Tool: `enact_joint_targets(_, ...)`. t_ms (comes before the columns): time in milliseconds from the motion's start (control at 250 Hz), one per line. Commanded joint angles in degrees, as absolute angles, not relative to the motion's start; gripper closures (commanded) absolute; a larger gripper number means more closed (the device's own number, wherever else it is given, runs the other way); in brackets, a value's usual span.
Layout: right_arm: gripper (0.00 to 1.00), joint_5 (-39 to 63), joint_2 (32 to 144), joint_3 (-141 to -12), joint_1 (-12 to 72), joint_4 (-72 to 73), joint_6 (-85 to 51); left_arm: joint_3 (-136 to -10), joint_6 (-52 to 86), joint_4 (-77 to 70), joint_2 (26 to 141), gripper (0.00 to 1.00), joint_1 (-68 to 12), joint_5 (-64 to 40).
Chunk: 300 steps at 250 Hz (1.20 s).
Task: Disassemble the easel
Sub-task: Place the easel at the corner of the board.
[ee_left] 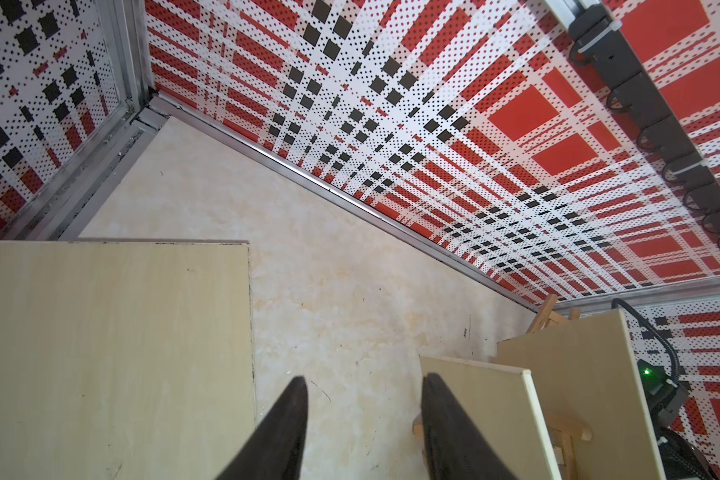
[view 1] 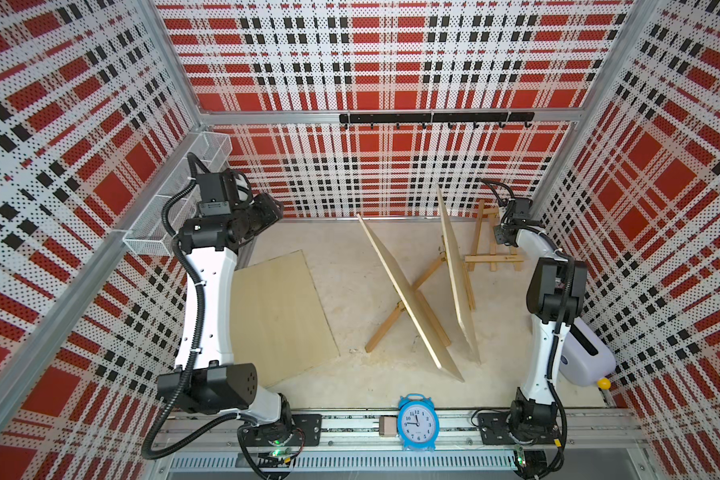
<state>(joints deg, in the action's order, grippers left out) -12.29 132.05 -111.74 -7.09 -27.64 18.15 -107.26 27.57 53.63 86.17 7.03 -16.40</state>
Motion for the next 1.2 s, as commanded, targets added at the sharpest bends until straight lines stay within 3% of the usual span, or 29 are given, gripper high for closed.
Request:
enact_joint_targets(0, 0.86, -6.8, 132.3, -113.9, -8.9, -29.3, 17.5, -106.4, 28.5, 54.0, 84.1, 0.52, 6.5, -14.4)
enact_joint_targets(612, 0.83, 1.7, 137.1, -119.4, -13.6, -41.7, 26.4, -104.7, 29.5, 54.0, 83.2, 0.52, 4.4, -12.0)
enact_joint_targets(1088, 0.73, 1.6, 140.5, -121.6, -14.0, -45.3, 24.6, -103.3, 29.3, 55.7, 81.6, 0.52, 4.9, -11.7)
enact_joint_targets(1196, 0.65, 1.6, 140.5, -121.7, -14.1, -45.4, 23.2, -102.1, 29.1, 56.0, 81.1, 0.52, 5.6, -11.7)
